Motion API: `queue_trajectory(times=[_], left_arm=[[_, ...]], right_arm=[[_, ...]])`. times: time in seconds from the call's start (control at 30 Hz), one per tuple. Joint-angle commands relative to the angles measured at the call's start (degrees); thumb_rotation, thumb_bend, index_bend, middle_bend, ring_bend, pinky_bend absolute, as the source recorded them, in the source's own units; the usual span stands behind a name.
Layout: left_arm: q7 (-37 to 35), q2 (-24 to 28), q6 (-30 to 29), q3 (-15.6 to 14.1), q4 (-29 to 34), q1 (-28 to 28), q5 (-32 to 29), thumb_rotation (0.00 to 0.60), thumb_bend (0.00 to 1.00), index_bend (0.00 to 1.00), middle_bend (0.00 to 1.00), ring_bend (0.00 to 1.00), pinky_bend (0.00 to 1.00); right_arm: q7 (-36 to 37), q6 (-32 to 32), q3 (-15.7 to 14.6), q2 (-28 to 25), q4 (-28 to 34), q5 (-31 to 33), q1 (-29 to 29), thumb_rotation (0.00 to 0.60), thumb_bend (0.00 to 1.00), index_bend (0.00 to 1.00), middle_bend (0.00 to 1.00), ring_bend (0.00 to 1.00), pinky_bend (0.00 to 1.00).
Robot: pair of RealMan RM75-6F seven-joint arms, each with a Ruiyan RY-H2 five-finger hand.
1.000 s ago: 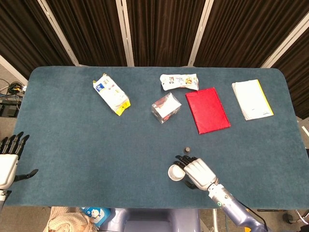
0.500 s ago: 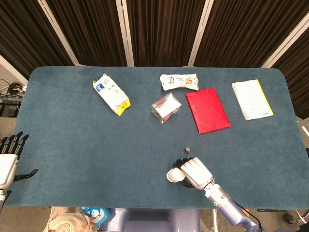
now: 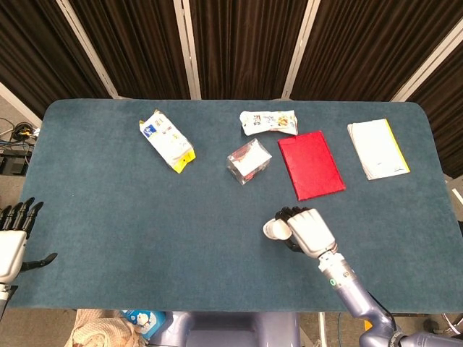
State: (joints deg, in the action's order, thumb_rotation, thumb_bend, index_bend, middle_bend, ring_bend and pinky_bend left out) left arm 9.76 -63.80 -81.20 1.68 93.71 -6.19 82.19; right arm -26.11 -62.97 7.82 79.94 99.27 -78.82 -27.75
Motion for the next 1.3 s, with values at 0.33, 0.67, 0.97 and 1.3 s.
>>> queue_trajectory(times=[0.33,0.67,0.97,1.3], left_arm=[[0.03,0.05,0.16,-0.04,0.28,0.00,-0.24,0.600,0.00,0.00,0.00,0.00,0.00],[-0.01,0.13,0.46,-0.12,0.57,-0.05,-0.43,0.600,0.00,0.00,0.00,0.00,0.00],[-0.08,0.25,0.57,-0.12,0.70,-0.08,-0.53,0.600,0.00,0.00,0.00,0.00,0.00],[-0.16,0.27,0.24,-0.14,0.71,0.01,-0.32,0.600,0.00,0.00,0.00,0.00,0.00]], right_arm=[[1.43,-0.09,-0.18,0.88,-3.47,2.60,-0.13,0.600,0.43,0.52,0.38,0.42,0.55],[2.06,0.12,-1.16,3.77,-6.31,4.04,-0.28,0.600,0.43,0.42,0.36,0.40,0.49],[-3.69,-0.62,-1.20,4.84,-5.84,7.83,-0.25,0.600,0.43,0.00,0.00,0.03,0.17],[-3.35,-4.73,-1.83,0.52,-2.95,6.87,1.97,0.600,0.43,0.00,0.00,0.01,0.17]])
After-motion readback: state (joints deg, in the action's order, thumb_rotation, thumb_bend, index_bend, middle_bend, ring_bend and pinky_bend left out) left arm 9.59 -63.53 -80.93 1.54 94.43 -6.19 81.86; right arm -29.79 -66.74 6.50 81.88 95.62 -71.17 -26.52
